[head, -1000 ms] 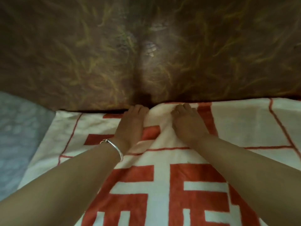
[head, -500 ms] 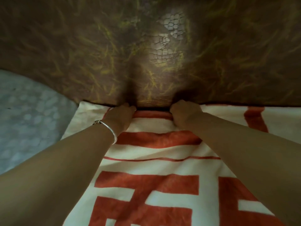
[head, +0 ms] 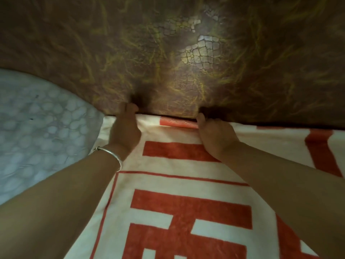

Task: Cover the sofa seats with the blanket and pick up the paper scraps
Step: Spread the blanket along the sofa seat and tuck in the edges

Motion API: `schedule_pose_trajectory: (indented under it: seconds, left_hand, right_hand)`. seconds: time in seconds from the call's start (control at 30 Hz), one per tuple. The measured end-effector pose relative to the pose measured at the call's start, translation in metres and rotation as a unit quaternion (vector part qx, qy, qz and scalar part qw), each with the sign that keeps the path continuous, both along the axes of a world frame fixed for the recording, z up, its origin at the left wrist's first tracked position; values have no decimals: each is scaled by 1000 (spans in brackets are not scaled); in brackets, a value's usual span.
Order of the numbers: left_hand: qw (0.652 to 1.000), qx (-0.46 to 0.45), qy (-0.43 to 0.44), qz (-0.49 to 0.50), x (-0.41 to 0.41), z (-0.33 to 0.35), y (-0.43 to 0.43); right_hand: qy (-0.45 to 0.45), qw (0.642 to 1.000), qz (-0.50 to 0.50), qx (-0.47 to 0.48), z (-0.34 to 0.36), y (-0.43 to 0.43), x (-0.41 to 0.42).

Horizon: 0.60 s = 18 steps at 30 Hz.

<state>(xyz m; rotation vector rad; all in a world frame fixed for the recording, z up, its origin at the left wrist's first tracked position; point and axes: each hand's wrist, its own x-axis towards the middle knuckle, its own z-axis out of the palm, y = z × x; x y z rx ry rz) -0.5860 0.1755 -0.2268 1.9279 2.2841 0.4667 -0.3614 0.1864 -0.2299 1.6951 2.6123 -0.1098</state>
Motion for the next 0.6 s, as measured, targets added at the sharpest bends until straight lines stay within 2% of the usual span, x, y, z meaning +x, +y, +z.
schedule_pose_trajectory:
  seconds: [0.07,0.1,0.2,0.3,0.4,0.5,0.6]
  left_hand:
    - [995,-16,54,83,-23,1,6]
    - [989,-62,76,107,-33,0,8]
    - [972,-194,63,118,-48,-6,10]
    - [954,-265,85,109,-50,-9,10]
    - [959,-249,105,87,-47,-1,16]
    - [969,-162,80,171,-49,3,11]
    - [969,-183,48,158,-46,0,-5]
  right_hand:
    - [-23,996,19,80,9,-3,-7]
    - [-26,996,40,75,11,-6,-13]
    - [-16,998,43,-39,8,-11,-29]
    - [-85,992,20,-87,2,-9,-36]
    - [-109,986,11,-124,0,-9,-37]
    - [-86,985,-8,-149,4,-12,-36]
    - [-83,984,-18,-155,6,-23,-33]
